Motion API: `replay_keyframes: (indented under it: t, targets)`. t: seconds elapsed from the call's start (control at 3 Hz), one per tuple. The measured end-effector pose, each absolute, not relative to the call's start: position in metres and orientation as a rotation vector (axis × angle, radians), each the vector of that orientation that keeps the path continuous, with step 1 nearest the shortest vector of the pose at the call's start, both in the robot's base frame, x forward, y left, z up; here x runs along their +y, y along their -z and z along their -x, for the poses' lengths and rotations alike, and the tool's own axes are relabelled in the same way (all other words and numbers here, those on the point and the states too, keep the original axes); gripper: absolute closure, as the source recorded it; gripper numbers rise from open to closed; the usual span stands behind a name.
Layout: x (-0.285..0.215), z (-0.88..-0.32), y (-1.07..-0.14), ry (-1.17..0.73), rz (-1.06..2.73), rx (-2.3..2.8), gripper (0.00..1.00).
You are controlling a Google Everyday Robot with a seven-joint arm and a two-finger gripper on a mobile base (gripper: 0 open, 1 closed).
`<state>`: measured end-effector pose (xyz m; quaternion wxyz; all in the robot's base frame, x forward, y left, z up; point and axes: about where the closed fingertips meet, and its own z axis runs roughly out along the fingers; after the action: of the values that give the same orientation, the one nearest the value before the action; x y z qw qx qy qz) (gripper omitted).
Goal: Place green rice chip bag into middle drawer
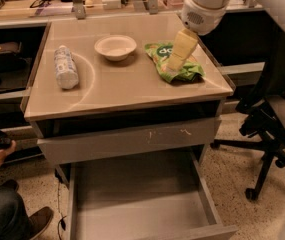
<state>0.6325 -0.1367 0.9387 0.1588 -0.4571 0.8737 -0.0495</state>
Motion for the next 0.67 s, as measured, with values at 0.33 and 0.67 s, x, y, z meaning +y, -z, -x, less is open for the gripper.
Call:
replay_keyframes:
  t: [0.33,0.67]
  targets:
    - [-0.133,-0.663,-0.913,0.115,1.244,2.573,0.0]
    - [-0.127,-0.684,-0.899,0.094,1.232,2.615,0.0]
